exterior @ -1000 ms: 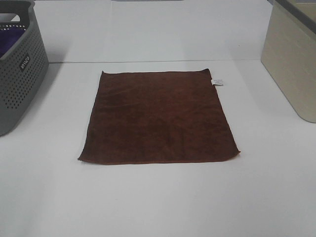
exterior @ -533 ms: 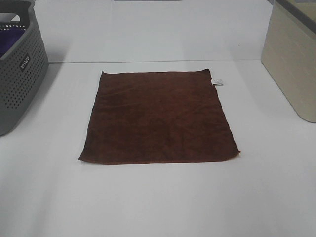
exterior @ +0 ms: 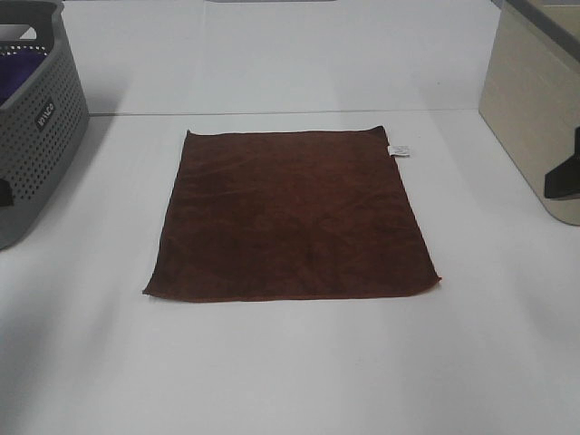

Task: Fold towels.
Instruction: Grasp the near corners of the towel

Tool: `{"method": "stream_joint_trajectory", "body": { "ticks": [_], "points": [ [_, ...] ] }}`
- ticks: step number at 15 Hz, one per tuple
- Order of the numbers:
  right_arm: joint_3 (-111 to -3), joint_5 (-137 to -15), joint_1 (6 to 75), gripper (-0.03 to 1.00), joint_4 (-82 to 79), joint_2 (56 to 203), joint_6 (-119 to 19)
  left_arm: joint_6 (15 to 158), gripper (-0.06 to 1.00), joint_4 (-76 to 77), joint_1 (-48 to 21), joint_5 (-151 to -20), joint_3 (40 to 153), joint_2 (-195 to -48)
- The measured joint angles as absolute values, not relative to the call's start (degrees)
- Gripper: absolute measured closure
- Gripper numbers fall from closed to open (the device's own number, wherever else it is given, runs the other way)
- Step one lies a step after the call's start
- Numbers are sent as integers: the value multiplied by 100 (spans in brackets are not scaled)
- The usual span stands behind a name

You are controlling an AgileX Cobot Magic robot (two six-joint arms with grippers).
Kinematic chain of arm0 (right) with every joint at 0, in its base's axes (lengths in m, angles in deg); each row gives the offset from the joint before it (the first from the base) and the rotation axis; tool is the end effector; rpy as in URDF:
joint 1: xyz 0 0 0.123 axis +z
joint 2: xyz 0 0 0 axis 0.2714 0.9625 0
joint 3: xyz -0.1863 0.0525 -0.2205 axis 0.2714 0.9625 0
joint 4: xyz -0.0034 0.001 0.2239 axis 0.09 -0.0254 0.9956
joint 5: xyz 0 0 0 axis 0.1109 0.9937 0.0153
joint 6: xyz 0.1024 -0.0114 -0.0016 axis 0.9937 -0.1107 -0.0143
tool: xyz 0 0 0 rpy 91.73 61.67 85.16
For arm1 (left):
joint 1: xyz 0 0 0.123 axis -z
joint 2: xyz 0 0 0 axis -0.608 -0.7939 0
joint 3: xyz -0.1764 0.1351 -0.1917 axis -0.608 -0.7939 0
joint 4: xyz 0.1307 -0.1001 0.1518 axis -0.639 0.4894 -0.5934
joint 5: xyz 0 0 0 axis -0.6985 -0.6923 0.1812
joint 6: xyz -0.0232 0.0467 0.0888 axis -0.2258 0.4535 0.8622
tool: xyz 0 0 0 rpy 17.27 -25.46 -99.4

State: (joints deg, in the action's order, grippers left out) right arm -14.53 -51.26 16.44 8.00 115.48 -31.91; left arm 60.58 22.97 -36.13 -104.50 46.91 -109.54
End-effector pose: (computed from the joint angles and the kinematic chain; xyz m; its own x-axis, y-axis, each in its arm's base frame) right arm 0.1706 0.0195 0.2764 -0.7681 0.1631 -0.6192 0.0128 0.9708 0.2397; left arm 0.1743 -0.0275 0.2491 -0.7163 -0.4120 -0.5631 -0.1465 0.8779 -0.4559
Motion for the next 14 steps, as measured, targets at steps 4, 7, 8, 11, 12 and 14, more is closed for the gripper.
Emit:
{"method": "stream_joint_trajectory", "body": {
  "ticks": [4, 7, 8, 11, 12, 14],
  "points": [
    [-2141, -4931, 1644, 31, 1264, 13147, -3764, 6820, 19, 3277, -3613, -10421, 5304, -12782],
    [-2547, -4593, 1638, 31, 2026, 14144, -4457, 7553, 19, 3907, -3613, -10633, 5906, -13945],
    [-2651, -4519, 1638, 31, 2152, 14327, -4566, 7616, 19, 3964, -3613, -10742, 6020, -14111],
    [-3212, -3992, 1374, 31, 2759, 15364, -5065, 7840, 19, 4136, -3613, -11332, 6691, -14948],
    [-3344, -3871, 1157, 31, 2943, 15668, -5311, 7846, 19, 4171, -3613, -11498, 6903, -15217],
    [-3567, -3728, 859, 31, 3155, 16201, -5695, 7966, 19, 4205, -3613, -11664, 7189, -15653]
  ]
}}
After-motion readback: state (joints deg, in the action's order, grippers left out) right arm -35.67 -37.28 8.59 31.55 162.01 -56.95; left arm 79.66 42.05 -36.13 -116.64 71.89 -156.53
